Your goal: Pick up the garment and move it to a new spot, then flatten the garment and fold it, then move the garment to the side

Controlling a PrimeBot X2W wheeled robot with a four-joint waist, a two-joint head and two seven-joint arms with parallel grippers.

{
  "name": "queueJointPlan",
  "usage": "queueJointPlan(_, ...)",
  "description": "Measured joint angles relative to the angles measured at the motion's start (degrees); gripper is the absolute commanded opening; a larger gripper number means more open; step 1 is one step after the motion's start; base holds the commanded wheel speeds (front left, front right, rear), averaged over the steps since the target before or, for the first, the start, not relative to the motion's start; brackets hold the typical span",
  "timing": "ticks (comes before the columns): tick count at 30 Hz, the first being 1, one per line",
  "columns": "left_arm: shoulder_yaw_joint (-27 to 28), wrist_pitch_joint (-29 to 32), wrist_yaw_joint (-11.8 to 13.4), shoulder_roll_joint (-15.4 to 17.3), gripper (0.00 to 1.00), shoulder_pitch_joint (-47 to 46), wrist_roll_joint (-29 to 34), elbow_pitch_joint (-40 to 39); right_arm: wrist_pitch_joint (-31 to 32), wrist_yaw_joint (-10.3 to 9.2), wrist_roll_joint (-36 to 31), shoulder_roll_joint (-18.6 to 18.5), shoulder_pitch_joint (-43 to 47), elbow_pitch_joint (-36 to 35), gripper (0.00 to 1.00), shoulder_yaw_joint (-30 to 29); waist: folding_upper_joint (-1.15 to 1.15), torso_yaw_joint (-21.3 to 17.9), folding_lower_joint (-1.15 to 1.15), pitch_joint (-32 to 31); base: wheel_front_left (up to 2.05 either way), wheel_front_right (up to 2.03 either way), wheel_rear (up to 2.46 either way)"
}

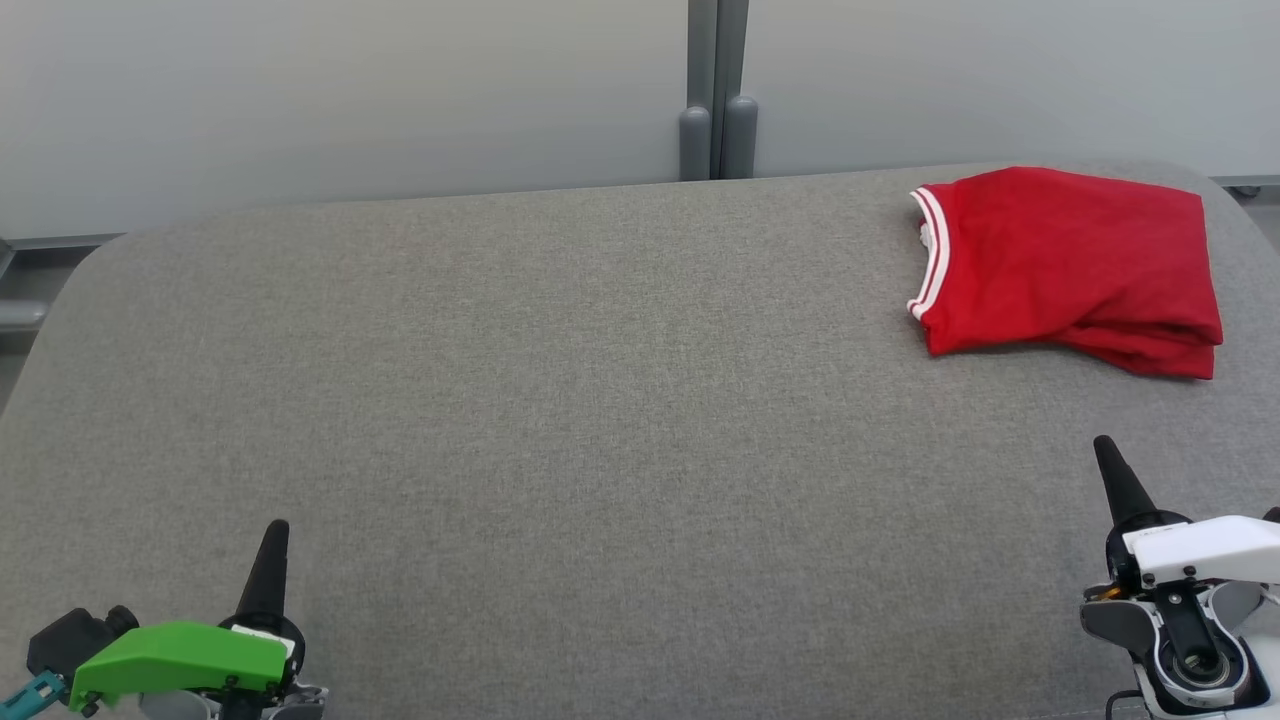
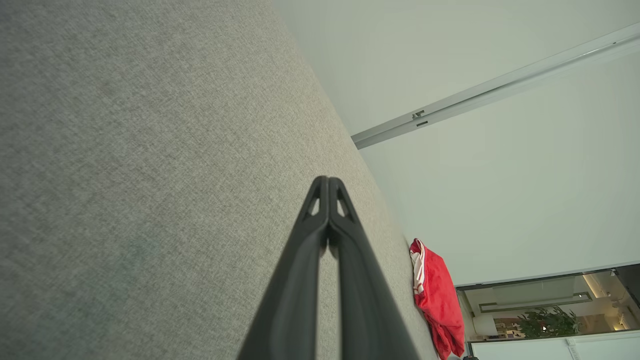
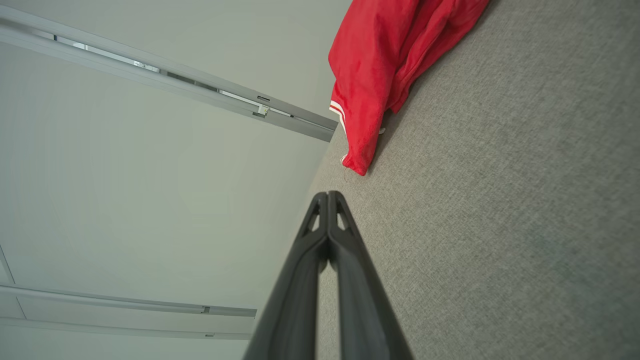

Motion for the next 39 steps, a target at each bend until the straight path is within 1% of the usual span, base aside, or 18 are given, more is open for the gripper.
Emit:
queueJointPlan(11,2.02,2.42,-0.93,-1.04,0.0,-1.46,-7.15,-0.1,2.0,1.47,7.22,1.8,-0.72,-0.33,0.0,-2.13,0.0,0.27,0.0,0.05,0.0,0.0,0.0)
queueJointPlan(30,5.27,5.97,-2.0,-1.79,0.0,-3.31,-19.24,-0.27,5.7,3.89,19.82,4.76,-1.99,-0.89,0.0,-5.75,0.0,0.71,0.0,0.15,0.0,0.0,0.0)
queueJointPlan(39,5.59,5.97,-2.0,-1.85,0.0,-3.33,-19.96,-0.31,5.7,3.91,20.11,5.03,-2.18,-0.92,0.0,-5.89,0.0,0.71,0.0,0.15,0.0,0.0,0.0)
